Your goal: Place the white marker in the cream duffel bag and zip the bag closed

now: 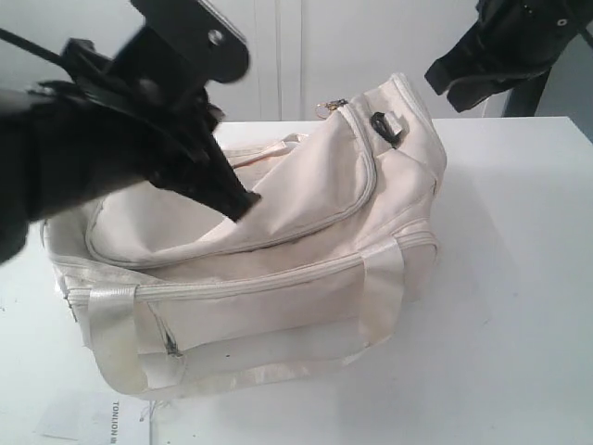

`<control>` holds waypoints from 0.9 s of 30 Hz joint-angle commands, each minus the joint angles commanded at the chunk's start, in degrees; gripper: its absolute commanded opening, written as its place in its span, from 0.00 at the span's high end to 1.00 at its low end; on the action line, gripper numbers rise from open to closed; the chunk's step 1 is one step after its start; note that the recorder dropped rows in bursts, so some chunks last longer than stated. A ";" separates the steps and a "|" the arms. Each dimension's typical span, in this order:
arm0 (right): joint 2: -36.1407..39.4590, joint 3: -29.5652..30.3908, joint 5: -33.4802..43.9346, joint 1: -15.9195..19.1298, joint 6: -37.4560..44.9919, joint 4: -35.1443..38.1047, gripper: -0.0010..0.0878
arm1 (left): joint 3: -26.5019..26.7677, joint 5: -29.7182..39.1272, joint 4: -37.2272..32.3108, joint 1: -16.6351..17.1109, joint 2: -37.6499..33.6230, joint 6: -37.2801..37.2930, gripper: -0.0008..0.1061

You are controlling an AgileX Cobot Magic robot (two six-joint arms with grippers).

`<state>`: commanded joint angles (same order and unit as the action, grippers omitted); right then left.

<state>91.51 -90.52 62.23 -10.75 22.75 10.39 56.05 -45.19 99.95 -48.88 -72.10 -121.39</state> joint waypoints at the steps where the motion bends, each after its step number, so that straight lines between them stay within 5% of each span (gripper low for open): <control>1: 0.00 0.00 -0.71 0.11 -1.35 0.37 0.99 | 0.00 1.54 0.00 2.46 0.14 0.00 0.99; 4: 0.00 0.00 -1.66 0.11 -3.28 0.98 0.99 | 0.00 7.65 0.00 9.18 0.14 1.35 0.99; 8: 0.00 0.00 -1.66 -0.01 -3.28 3.29 0.93 | 0.00 19.73 0.00 16.27 0.38 13.90 0.99; 20: 0.00 0.00 -2.26 -0.01 -2.38 3.29 0.88 | -1.31 72.94 -3.37 17.92 0.75 17.36 0.99; 23: 0.00 0.00 -3.19 -0.01 -2.50 3.29 0.88 | -1.31 84.64 -17.89 17.92 0.75 32.82 0.99; 27: 0.00 0.00 -5.63 -0.01 -3.54 3.29 0.78 | 0.34 85.75 -47.47 17.92 0.75 75.92 0.99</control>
<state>91.51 -90.52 56.59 -10.76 19.21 13.67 56.39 40.56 52.48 -30.96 -71.35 -45.47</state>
